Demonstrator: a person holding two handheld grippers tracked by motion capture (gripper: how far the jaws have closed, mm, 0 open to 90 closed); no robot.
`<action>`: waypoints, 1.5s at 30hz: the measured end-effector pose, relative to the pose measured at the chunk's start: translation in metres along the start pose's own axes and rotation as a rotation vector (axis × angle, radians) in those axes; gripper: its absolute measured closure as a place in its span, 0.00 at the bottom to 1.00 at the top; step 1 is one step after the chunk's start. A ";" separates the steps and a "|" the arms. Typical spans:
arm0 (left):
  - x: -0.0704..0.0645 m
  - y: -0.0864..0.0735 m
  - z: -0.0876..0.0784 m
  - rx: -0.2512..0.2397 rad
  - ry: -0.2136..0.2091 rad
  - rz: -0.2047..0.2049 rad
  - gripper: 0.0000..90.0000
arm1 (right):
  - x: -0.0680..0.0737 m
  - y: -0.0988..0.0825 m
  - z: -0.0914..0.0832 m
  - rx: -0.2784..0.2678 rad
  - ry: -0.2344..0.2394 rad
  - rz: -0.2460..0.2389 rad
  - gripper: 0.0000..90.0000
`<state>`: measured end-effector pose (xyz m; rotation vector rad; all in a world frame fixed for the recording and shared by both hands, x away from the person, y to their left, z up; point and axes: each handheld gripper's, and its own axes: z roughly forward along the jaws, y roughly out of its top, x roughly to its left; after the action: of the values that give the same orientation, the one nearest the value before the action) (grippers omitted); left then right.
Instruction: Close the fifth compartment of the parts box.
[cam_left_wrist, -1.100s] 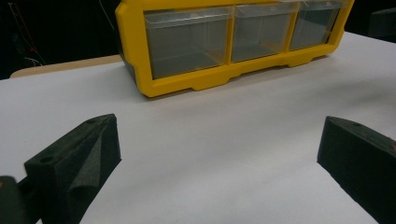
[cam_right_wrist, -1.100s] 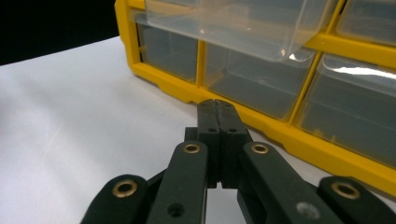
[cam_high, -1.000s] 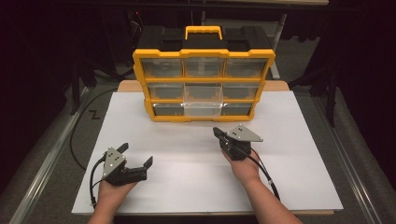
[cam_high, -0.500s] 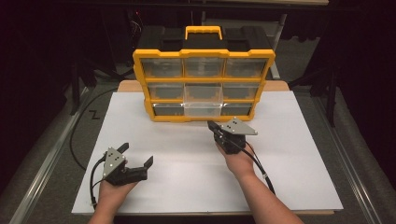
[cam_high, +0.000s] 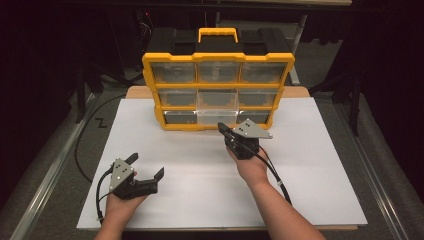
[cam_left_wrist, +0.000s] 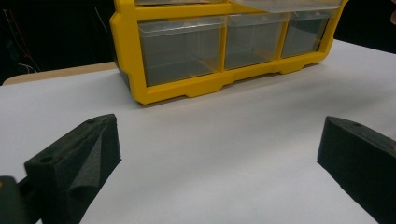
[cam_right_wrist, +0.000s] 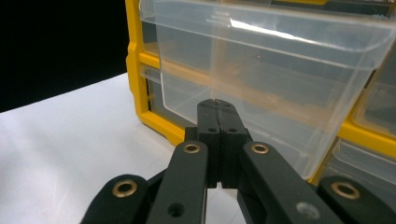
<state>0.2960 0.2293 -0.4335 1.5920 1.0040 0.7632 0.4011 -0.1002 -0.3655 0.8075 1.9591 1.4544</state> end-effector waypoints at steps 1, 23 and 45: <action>0.000 0.000 0.000 -0.002 0.000 0.002 0.00 | 0.000 0.001 0.001 -0.001 -0.001 -0.001 1.00; 0.000 0.001 0.001 -0.006 -0.005 0.010 0.00 | -0.003 0.021 0.002 -0.035 -0.037 -0.007 1.00; 0.000 0.002 0.000 -0.009 -0.008 0.010 0.00 | -0.006 0.030 0.008 -0.029 -0.063 -0.010 1.00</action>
<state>0.2969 0.2294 -0.4321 1.5919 0.9858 0.7666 0.4153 -0.0925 -0.3381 0.8200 1.8890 1.4312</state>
